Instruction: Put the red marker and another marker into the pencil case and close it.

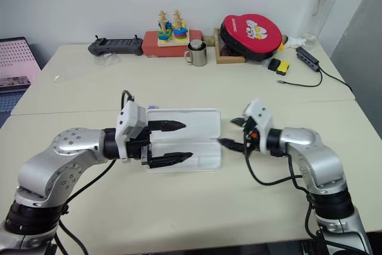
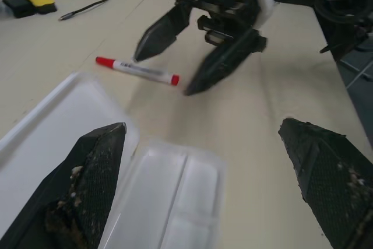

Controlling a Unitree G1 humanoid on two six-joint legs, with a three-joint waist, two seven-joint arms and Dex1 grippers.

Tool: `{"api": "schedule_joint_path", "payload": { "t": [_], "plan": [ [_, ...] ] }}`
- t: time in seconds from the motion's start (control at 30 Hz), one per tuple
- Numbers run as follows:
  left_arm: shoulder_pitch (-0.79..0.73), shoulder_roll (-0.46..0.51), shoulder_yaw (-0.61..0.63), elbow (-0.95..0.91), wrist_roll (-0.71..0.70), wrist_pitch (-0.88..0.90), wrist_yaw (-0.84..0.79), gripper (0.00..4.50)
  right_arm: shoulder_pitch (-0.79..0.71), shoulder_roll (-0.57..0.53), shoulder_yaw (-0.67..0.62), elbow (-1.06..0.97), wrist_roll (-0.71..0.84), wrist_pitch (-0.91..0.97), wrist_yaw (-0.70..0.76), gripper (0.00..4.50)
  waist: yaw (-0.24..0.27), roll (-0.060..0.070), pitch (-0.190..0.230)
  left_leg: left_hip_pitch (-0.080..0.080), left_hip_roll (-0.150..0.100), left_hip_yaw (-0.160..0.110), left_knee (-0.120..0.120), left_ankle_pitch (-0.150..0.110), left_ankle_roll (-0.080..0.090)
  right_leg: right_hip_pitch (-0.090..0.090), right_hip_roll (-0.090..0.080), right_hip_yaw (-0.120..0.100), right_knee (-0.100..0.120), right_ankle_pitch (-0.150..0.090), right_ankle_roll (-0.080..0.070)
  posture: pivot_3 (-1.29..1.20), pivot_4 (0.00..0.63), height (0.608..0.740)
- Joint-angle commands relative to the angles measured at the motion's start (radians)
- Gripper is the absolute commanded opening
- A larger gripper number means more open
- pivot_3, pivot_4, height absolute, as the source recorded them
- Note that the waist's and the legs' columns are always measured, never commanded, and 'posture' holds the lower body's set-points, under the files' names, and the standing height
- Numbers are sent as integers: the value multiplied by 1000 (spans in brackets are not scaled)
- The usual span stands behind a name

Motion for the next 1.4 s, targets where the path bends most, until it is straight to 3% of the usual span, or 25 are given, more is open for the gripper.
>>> {"api": "schedule_joint_path", "payload": {
  "t": [0.03, 0.27, 0.37, 0.43, 0.53, 0.9, 0.97, 1.1, 1.2, 1.33, 1.4],
  "plan": [
    [-48, -20, -49, 37, 41, -52, -28, 4500, 12, 60, -26, -27, -101, 137, -255, 4496, -1, 0, 0, 0, 0, 0, 0, 0, 0, 0, 0, 0, 1, 0, 0, 0, 150, 740],
    [-104, -54, -97, 93, 82, -90, -50, 4500, 30, 200, 55, 1, -187, 265, -471, 4496, -8, 0, 0, 0, 0, 1, 1, 0, 0, -1, 0, 1, 1, 0, 0, 0, 150, 740],
    [-110, -56, -94, 100, 87, -96, -52, 4500, 30, 227, 54, 53, -213, 249, -524, 3991, -7, -1, -1, 1, 0, 1, 1, 0, 0, 0, 0, 1, 1, 0, 0, 0, 150, 740],
    [-108, -55, -93, 101, 90, -102, -52, 4500, 28, 233, 43, 64, -214, 244, -537, 3337, -7, -1, -2, 1, 0, 1, 1, 0, 0, 0, 1, 0, 1, 0, 0, 0, 150, 740],
    [-105, -58, -89, 100, 95, -110, -43, 4500, 20, 221, 34, 73, -214, 240, -542, 2856, -7, -1, -2, 1, 0, 0, 1, 0, 0, 0, 1, 0, 1, 0, 0, 0, 150, 740],
    [-113, -90, -75, 117, 114, -134, -9, 4500, 11, 227, -5, 83, -205, 214, -569, 340, -4, -1, -2, 1, -1, 0, 2, 0, 0, 1, 0, 1, 1, 0, 0, 0, 150, 740],
    [-118, -91, -54, 113, 99, -121, 5, 4500, -9, 237, -33, 82, -192, 166, -566, 304, -4, -1, -2, 1, -1, 0, 2, 0, 0, 1, 0, 1, 1, 0, 0, 0, 150, 740],
    [-75, -58, 16, 56, 60, -69, 37, 4500, -85, 129, -8, 76, -174, -127, -404, 304, -7, 0, -1, 0, -1, 1, 2, 0, 0, -1, 1, 0, 1, 0, 0, 0, 150, 740],
    [-6, -21, 74, 0, 36, -29, 58, 4500, -133, 87, -25, 88, -99, -241, -263, 304, -18, 0, -1, 1, 0, 3, 0, 0, 0, -1, 1, 0, 1, 0, 0, 0, 150, 740],
    [150, 21, 226, -60, 8, 24, 121, 4500, -226, 21, 5, 100, 33, -291, -1, 304, -27, 0, -1, 1, 2, 2, -1, 0, 0, -1, 2, 1, 0, 0, 0, 0, 150, 740],
    [212, 20, 302, -53, -9, 29, 147, 4500, -262, 2, 82, 119, 44, -302, 99, 304, -26, 0, -1, 1, 2, 1, -1, 0, 0, -1, 2, 1, 0, 0, 0, 0, 150, 740]
  ]
}}
